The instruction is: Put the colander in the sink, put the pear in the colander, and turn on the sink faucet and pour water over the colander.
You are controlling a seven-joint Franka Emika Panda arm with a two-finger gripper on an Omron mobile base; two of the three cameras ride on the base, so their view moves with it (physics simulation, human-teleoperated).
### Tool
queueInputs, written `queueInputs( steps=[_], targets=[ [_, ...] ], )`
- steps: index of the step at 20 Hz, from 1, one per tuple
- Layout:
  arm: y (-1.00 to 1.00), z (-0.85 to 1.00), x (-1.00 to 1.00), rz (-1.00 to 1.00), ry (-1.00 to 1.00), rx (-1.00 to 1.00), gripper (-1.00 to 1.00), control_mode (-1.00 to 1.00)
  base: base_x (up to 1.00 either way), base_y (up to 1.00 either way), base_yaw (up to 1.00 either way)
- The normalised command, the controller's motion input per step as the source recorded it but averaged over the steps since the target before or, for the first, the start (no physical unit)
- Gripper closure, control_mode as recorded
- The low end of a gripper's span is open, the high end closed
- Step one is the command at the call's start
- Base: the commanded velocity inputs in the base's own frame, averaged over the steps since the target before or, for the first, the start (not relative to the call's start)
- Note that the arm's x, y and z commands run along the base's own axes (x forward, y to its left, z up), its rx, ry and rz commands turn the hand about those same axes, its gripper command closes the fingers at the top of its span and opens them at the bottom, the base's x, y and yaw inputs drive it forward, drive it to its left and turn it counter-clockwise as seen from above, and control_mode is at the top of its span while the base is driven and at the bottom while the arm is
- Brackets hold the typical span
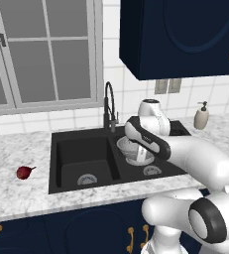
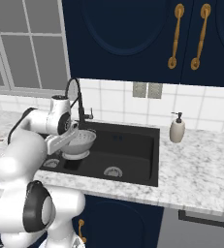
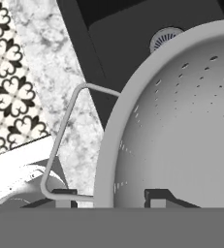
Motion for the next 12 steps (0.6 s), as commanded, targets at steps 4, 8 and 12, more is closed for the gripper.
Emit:
queueInputs(
  steps=[4,8,12],
  targets=[
    [0.62,0.00,0.00,0.14,0.06,-0.01,1.00,-1.00,0.00,0.00,0.00],
    [0.65,-0.05,0.00,0.12,0.00,-0.02,1.00,-1.00,0.00,0.00,0.00],
    [0.78,-0.05,0.00,0.07,0.00,-0.03,1.00,-1.00,0.00,0.00,0.00]
  ],
)
